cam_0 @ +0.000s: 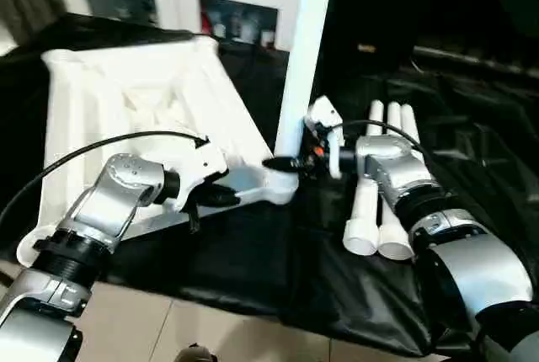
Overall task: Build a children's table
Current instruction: Rotate leg to tighten
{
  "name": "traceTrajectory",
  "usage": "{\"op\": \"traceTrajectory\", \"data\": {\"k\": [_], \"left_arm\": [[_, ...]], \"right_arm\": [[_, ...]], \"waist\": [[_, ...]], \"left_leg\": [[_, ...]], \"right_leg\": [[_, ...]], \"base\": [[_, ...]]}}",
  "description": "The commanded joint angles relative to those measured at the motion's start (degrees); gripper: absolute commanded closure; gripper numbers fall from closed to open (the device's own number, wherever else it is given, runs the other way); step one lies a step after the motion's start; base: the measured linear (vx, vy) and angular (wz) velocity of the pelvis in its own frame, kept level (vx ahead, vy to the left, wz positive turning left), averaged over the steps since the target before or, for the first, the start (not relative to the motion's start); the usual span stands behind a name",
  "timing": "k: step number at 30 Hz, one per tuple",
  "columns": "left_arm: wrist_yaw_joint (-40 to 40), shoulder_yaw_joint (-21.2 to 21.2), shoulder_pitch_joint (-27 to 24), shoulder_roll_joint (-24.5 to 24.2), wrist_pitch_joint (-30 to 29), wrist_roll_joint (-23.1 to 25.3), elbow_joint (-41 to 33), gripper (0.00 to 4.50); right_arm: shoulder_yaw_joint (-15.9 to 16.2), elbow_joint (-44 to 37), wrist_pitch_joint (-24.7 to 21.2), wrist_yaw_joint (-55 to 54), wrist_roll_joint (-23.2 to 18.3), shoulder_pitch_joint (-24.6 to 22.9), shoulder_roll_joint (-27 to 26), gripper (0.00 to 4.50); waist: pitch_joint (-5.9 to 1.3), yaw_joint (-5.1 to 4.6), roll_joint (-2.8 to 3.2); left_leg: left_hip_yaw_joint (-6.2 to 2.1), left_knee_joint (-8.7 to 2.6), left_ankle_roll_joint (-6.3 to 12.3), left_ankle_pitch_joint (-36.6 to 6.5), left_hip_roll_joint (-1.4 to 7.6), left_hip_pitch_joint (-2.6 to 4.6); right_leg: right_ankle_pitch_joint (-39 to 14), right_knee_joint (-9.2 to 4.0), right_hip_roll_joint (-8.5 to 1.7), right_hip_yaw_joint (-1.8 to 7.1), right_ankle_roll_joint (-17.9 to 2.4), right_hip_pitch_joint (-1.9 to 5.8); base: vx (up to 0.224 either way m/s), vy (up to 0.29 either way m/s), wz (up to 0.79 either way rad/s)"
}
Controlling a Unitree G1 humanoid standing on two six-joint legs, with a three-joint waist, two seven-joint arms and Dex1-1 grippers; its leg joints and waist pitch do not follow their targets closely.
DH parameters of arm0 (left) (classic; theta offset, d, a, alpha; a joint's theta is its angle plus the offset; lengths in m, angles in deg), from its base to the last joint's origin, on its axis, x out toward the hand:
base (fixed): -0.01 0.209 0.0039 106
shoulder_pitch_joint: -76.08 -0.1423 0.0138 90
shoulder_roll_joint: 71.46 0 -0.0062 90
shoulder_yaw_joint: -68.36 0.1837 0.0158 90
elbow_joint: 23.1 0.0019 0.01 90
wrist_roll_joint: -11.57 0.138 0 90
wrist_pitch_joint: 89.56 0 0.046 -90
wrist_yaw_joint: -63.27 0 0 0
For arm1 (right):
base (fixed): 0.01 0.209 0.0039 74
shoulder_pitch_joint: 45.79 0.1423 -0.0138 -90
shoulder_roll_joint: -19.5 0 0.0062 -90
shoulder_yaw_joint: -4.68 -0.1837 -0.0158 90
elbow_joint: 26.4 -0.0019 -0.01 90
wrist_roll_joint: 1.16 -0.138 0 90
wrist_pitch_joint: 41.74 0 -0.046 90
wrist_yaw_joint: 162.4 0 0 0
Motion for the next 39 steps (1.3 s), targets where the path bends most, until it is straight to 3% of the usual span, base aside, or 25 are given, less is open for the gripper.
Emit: {"op": "traceTrajectory", "data": {"k": [1,9,15,21,28,39], "left_arm": [[-3.0,-0.1,0.8,-1.0,1.4,-1.1,-3.4,4.5],[-3.0,0.0,0.5,-1.0,1.3,-0.8,-3.6,4.5],[-1.1,-0.3,0.5,-0.4,2.4,-0.1,-2.2,4.5],[0.8,-0.9,0.7,0.4,3.0,0.1,-1.7,4.5],[1.7,-1.0,0.7,1.5,2.7,-0.1,-1.6,4.5],[1.1,-0.8,0.8,1.1,3.2,0.5,-0.9,4.5]], "right_arm": [[4.4,4.8,-2.7,-1.8,8.3,-2.6,3.2,2.59],[4.8,4.7,-2.5,-1.9,7.6,-3.0,2.9,2.59],[4.2,4.7,-2.2,-4.2,6.9,-4.2,2.9,2.59],[-0.8,4.3,-1.3,-8.5,2.2,-5.4,1.9,2.59],[-5.3,3.6,0.3,-12.3,-2.1,-8.7,0.3,2.59],[-2.9,2.9,2.2,-12.1,0.7,-10.4,0.1,2.59]], "waist": [[-3.3,-0.28,0.96],[-3.76,-0.14,0.89],[-3.8,-0.18,1.04],[-3.7,-0.12,0.97],[-3.86,-0.24,0.91],[-3.91,-0.3,1.14]], "left_leg": [[-1.38,-4.83,-1.78,-17.8,3.97,1.17],[-1.2,-4.5,-0.57,-12.5,3.73,0.53],[-1.09,-4.39,-0.41,-12.0,3.71,0.54],[-1.21,-4.47,-1.08,-14.1,3.71,0.71],[-1.25,-4.42,-1.01,-13.3,3.7,0.61],[-1.23,-4.41,-1.17,-13.8,3.66,0.68]], "right_leg": [[-21.0,-4.67,-5.33,4.53,-9.6,2.59],[-13.9,-3.76,-5.07,4.47,-10.5,3.04],[-12.1,-3.59,-4.88,4.39,-11.3,3.09],[-16.0,-4.06,-5.07,4.47,-10.1,2.95],[-14.2,-3.83,-4.98,4.42,-10.4,3.04],[-13.8,-3.84,-4.91,4.36,-10.7,3.05]], "base": [[0.0,0.0,0.0],[0.0,0.0,0.0],[0.0,0.0,0.0],[0.0,0.0,0.0],[0.0,0.0,0.0],[0.0,0.0,0.0]]}}
